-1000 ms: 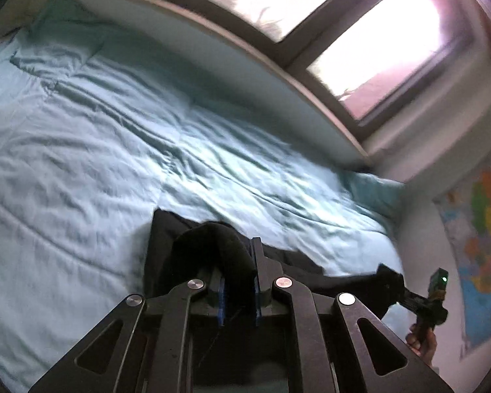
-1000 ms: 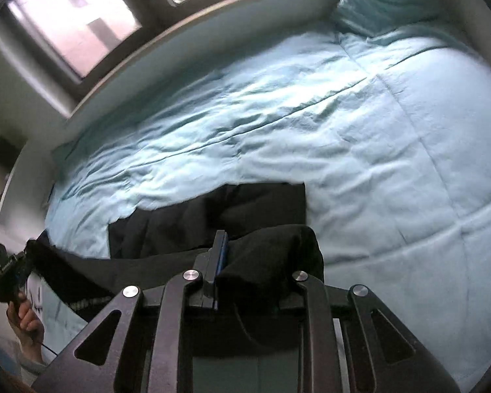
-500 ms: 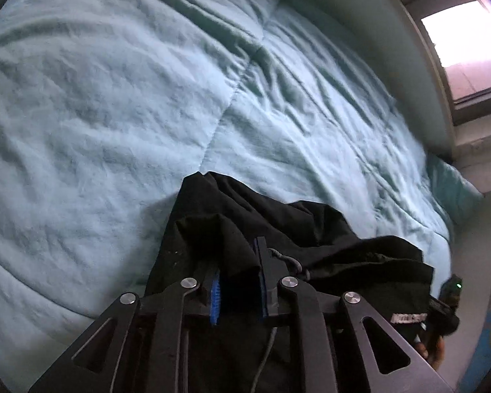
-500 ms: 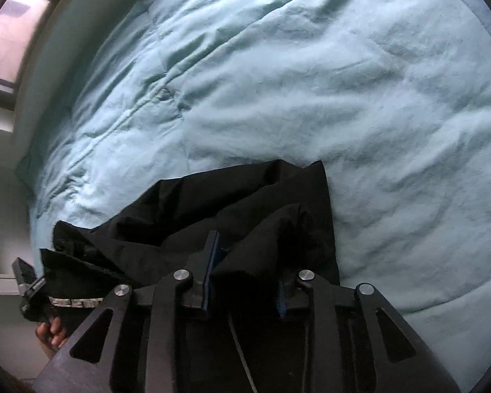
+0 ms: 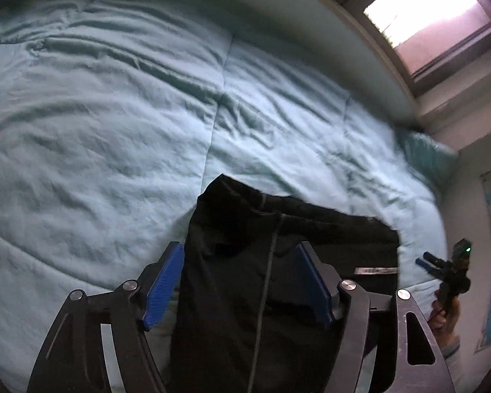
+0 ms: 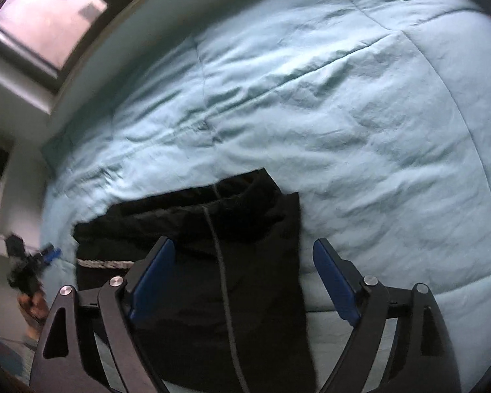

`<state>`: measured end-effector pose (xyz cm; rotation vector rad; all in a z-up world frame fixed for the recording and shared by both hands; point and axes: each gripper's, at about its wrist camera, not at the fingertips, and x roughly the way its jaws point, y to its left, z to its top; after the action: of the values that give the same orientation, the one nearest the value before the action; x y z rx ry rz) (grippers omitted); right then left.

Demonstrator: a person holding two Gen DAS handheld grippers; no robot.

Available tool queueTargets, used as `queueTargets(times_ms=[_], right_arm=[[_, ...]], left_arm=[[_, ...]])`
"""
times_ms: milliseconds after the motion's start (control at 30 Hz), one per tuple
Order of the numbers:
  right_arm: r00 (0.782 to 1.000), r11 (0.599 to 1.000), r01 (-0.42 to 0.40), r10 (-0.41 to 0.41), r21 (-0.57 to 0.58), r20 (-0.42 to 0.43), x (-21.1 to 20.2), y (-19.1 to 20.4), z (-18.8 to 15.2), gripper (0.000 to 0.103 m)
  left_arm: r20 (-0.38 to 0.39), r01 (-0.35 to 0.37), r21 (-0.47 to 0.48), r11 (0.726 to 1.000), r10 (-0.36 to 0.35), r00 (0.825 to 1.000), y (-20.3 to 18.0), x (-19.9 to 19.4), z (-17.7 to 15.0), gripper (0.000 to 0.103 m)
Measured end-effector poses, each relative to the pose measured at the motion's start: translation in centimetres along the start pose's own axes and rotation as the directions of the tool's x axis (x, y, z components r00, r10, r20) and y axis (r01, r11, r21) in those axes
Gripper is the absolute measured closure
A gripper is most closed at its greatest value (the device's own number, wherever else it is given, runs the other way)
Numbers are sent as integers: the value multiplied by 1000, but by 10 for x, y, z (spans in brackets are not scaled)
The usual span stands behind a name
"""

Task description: Fold large clothes

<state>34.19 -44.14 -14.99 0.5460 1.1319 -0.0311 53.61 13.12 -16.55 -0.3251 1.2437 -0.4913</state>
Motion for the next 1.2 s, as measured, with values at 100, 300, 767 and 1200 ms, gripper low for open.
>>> queueTargets(times_ms=[100,300,767,1200], right_arm=[[1000,996,23,-23,-84,-6,16,3,5,15],[997,978,43,-54,-205,-48,55,-3,22,15],[983,954,175,-153,-244,105,32,20,-2,83],[919,882,388,-348,-268,183,68,62,75,84]], left_arm=[[-47,-68,55,996,71,996,3,30,12,31],[-178,75,43,996,-66,982,23,70,29,30],[15,37,80,996,-39,999,3,44,10,85],[98,-117,-9,993,117,988,-3,64,78,91]])
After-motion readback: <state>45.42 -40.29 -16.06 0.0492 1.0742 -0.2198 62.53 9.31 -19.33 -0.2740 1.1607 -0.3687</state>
